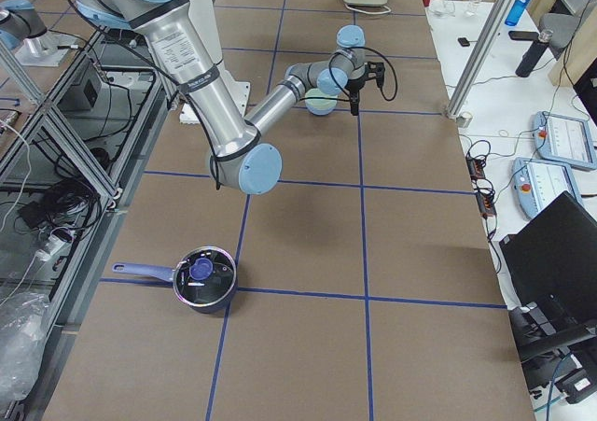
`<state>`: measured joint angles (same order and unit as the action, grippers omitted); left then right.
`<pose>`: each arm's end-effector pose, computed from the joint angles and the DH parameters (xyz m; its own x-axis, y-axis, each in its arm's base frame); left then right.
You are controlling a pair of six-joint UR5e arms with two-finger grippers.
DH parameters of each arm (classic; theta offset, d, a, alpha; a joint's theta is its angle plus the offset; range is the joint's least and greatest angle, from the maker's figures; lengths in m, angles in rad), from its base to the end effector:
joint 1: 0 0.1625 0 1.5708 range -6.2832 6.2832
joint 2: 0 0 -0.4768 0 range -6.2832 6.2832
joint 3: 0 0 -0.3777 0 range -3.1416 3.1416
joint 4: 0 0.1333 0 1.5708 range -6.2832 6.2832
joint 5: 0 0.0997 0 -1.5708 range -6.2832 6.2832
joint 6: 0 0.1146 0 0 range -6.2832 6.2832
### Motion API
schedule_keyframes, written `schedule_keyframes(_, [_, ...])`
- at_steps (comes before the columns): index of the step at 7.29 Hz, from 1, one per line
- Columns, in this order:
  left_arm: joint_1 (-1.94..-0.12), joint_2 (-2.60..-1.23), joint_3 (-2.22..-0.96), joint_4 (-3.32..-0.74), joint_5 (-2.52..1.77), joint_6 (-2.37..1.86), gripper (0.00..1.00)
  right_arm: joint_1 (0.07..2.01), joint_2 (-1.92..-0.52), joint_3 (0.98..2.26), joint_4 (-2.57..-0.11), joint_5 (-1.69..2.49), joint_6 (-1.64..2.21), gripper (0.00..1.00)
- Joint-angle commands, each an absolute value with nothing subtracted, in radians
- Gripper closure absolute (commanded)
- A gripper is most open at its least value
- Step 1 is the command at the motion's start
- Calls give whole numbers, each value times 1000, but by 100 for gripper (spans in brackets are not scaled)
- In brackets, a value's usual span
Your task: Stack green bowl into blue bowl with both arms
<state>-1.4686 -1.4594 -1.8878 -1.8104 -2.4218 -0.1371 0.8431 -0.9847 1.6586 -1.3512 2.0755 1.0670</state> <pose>-0.0021 -0.4418 0.5845 0.6295 0.2630 -0.7311 -0.0061 0.9426 0.3339 -0.4071 -0.5741 0.3092 0.5596 -0.0071 0.8287 -0.1517 0.9822 0.1108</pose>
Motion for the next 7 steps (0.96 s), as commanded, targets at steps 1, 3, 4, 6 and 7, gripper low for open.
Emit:
schedule_keyframes(1, [-1489, -1465, -1868, -1812, -2431, -129, 2, 1071, -1086, 1654, -1358, 2280, 796, 0])
schedule_keyframes(3, [-1489, -1466, -1868, -1810, -2437, -129, 2, 1228, -1170, 1640, -1356, 2376, 648, 0])
schedule_keyframes(4, [-1491, -1466, -1868, -1810, -2450, -129, 2, 1303, -1234, 1640, -1356, 2403, 546, 0])
schedule_keyframes(6, [-1491, -1466, -1873, -1810, -2451, -129, 2, 1396, -1342, 1641, -1350, 2413, 395, 0])
schedule_keyframes(7, [-1491, -1465, -1873, -1810, -2451, -129, 2, 1425, -1383, 1643, -1348, 2414, 344, 0])
